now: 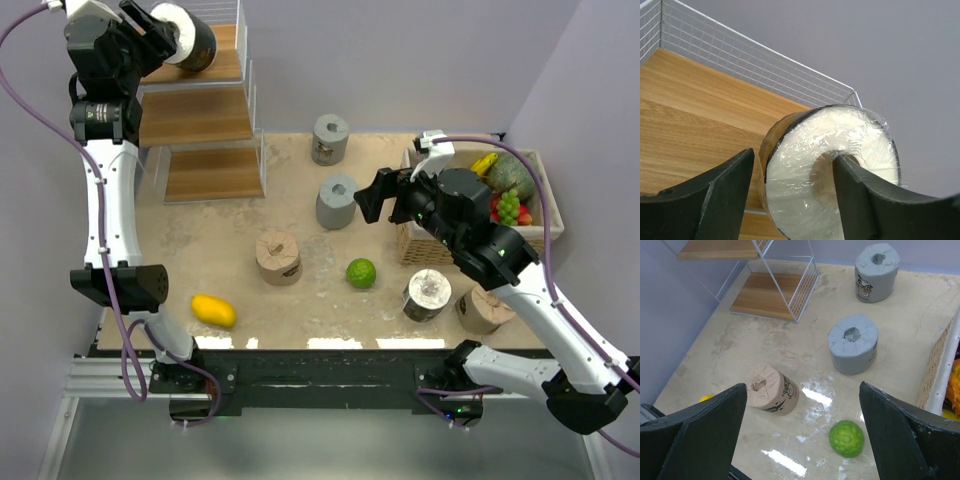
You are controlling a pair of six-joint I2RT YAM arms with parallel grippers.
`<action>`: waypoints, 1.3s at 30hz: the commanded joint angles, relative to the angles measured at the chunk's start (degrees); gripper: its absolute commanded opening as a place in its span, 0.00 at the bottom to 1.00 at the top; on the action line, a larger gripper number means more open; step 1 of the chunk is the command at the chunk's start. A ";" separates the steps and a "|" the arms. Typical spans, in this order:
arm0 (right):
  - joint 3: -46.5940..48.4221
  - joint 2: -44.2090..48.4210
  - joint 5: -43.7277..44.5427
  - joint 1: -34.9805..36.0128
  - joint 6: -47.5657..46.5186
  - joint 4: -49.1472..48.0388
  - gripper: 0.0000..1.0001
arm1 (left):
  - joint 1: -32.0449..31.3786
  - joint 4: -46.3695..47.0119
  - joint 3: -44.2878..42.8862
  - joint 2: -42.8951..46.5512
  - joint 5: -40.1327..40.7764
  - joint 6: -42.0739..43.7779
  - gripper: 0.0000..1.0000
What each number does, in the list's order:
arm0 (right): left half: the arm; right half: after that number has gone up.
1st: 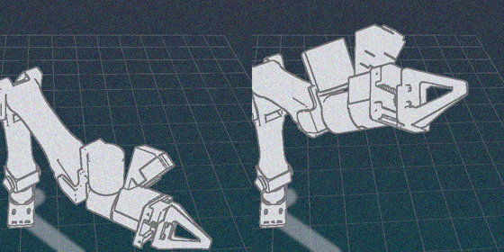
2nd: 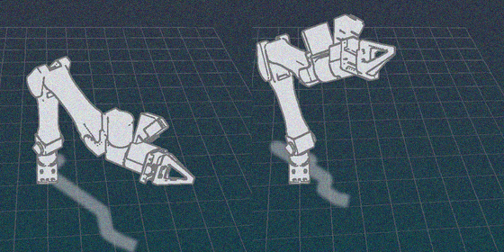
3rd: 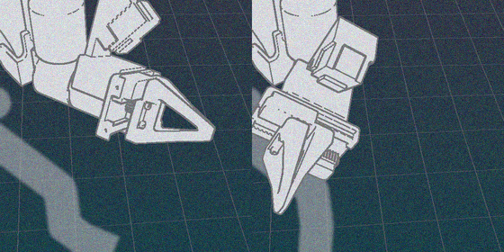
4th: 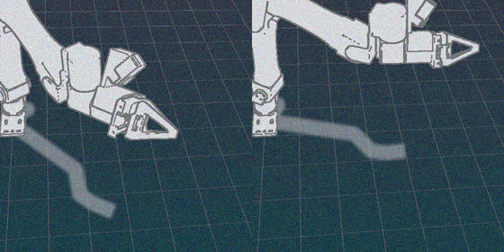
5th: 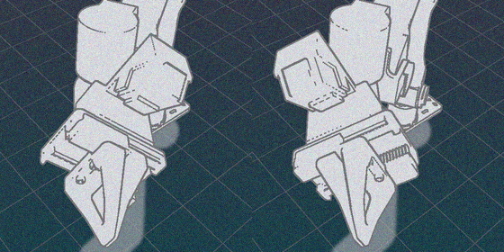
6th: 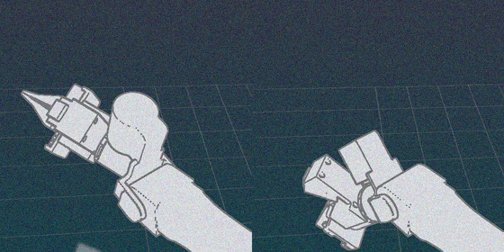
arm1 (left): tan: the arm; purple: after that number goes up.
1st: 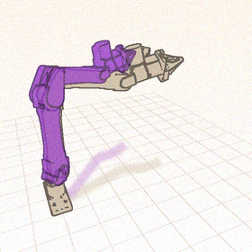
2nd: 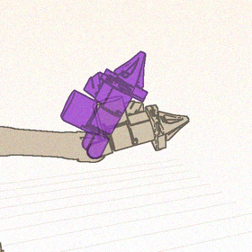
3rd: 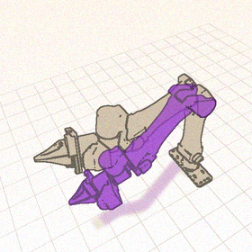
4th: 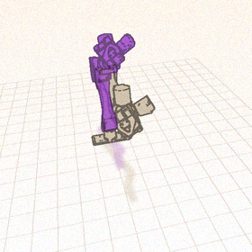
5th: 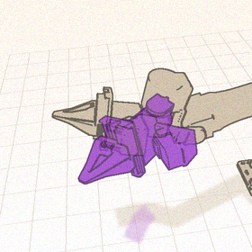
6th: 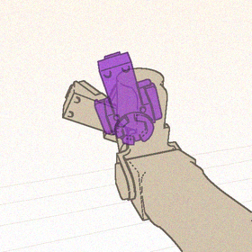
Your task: Place and organize the paper towels onto the shelf
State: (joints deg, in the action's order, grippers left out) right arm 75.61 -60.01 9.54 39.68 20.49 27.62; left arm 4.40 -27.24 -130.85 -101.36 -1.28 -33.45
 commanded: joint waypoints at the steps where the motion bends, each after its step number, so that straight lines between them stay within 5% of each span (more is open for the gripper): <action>1: 1.99 0.42 1.36 0.04 -0.71 -0.11 0.98 | -0.27 6.41 -2.66 0.02 -1.61 -0.47 0.72; 8: 1.99 0.24 0.57 0.04 -0.89 -0.20 0.98 | -0.36 12.30 -2.84 1.25 -5.66 -2.23 0.87; 16: 1.47 0.68 0.57 0.05 -0.19 0.16 0.98 | -0.36 11.43 -1.61 3.71 -5.40 -0.04 0.91; 22: 0.42 0.94 1.09 -0.04 -0.19 0.95 0.97 | -0.36 7.13 8.31 10.82 -4.61 2.86 0.91; 32: -4.86 0.08 5.39 0.04 2.09 2.61 0.95 | -0.45 -0.79 42.37 31.47 -10.93 10.42 0.95; 39: -4.16 -2.56 17.96 0.04 17.35 14.97 0.89 | -1.15 0.26 66.93 46.50 -9.53 10.07 0.95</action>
State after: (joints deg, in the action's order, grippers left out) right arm 70.89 -61.56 17.67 39.70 26.46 33.98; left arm 3.73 -27.38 -72.97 -59.55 -10.59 -24.80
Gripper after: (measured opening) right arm 0.922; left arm 0.949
